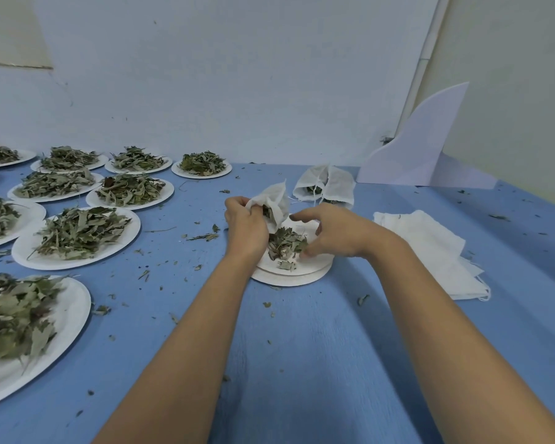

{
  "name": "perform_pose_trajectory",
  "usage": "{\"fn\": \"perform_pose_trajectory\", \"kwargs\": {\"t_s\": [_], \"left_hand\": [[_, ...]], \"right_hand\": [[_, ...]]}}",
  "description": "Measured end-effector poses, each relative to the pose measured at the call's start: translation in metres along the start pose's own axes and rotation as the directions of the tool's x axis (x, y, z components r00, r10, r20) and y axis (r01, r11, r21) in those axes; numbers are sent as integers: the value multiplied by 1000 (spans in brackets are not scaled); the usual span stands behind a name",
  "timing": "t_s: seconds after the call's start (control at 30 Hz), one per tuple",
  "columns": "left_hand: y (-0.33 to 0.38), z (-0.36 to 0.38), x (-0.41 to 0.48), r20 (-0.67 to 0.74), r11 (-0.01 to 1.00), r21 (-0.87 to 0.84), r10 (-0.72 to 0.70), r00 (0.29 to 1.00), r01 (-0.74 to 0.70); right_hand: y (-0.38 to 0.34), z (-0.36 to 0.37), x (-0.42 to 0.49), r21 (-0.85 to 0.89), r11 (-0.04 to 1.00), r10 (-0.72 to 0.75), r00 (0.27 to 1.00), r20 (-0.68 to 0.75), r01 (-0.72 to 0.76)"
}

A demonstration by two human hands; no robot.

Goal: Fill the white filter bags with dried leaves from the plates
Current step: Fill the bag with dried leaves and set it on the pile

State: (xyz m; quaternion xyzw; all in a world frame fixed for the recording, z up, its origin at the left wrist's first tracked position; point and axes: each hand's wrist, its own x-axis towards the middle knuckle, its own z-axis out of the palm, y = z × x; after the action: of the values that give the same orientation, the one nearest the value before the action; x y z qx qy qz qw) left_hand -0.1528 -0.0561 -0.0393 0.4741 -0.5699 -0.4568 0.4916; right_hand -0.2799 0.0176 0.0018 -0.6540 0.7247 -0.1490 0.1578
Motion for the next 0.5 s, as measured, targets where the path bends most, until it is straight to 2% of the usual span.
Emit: {"fn": "perform_pose_trajectory", "kwargs": {"t_s": [0.1, 0.2, 0.4, 0.5], "left_hand": [[1, 0, -1, 8, 1000, 0, -3, 1000, 3], [1, -2, 0, 14, 999, -5, -40, 999, 40], [2, -2, -2, 45, 992, -85, -92, 995, 96], [2, -2, -2, 51, 985, -114, -121, 991, 126]], "right_hand": [[0, 3, -1, 73, 995, -80, 993, 92, 74], [-2, 8, 0, 75, 994, -95, 985, 142, 85], [4, 21, 6, -31, 991, -125, 989, 84, 128], [5, 31, 7, -51, 988, -150, 988, -23, 149]]}}
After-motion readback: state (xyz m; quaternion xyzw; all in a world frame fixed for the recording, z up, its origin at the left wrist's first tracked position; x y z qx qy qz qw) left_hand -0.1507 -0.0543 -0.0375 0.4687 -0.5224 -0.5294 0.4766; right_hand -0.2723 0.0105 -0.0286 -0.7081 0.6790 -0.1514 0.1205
